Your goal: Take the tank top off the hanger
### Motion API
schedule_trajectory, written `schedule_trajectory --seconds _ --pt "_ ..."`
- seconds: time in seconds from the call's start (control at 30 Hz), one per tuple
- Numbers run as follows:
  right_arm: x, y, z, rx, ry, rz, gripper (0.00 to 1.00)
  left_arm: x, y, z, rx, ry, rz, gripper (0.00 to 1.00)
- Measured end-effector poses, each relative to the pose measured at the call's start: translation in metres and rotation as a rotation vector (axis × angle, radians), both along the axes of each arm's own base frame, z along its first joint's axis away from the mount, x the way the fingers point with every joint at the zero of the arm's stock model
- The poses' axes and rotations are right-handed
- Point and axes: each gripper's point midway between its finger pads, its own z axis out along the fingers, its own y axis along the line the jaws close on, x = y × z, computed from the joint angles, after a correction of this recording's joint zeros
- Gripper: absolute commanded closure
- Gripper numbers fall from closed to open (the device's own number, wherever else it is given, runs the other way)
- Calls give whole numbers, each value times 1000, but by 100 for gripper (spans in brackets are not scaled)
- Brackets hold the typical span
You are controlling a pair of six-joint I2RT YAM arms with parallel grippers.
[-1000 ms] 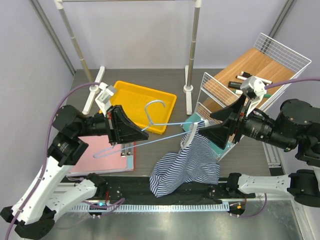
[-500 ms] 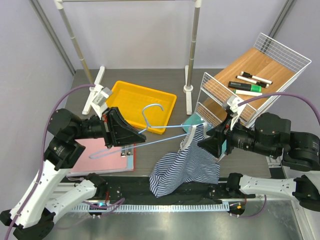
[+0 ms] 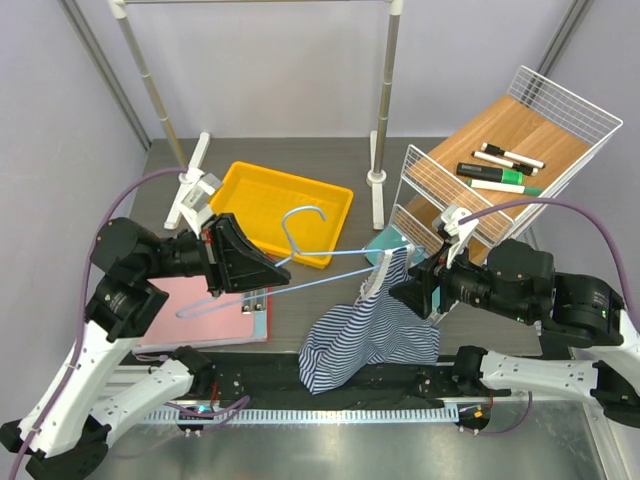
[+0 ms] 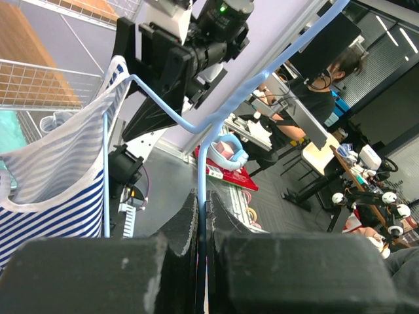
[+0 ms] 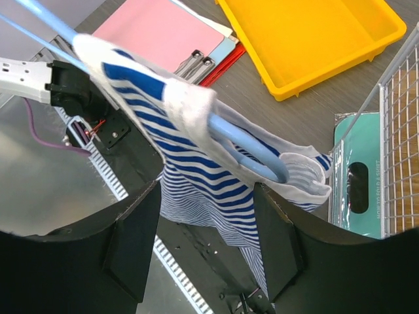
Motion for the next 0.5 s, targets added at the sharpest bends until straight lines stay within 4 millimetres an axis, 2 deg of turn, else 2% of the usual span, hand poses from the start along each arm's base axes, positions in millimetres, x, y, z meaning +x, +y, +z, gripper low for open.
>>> schedule_trajectory --seconds 0.23,0.4,0.5 --pt "3 -2 -16 11 -19 -15 49 -2 1 3 -4 3 -2 100" --pt "6 -2 -15 59 -42 -31 71 -2 1 3 -4 5 -2 100" --pt "9 -2 -7 102 -62 -51 78 -3 2 4 -7 3 -2 100"
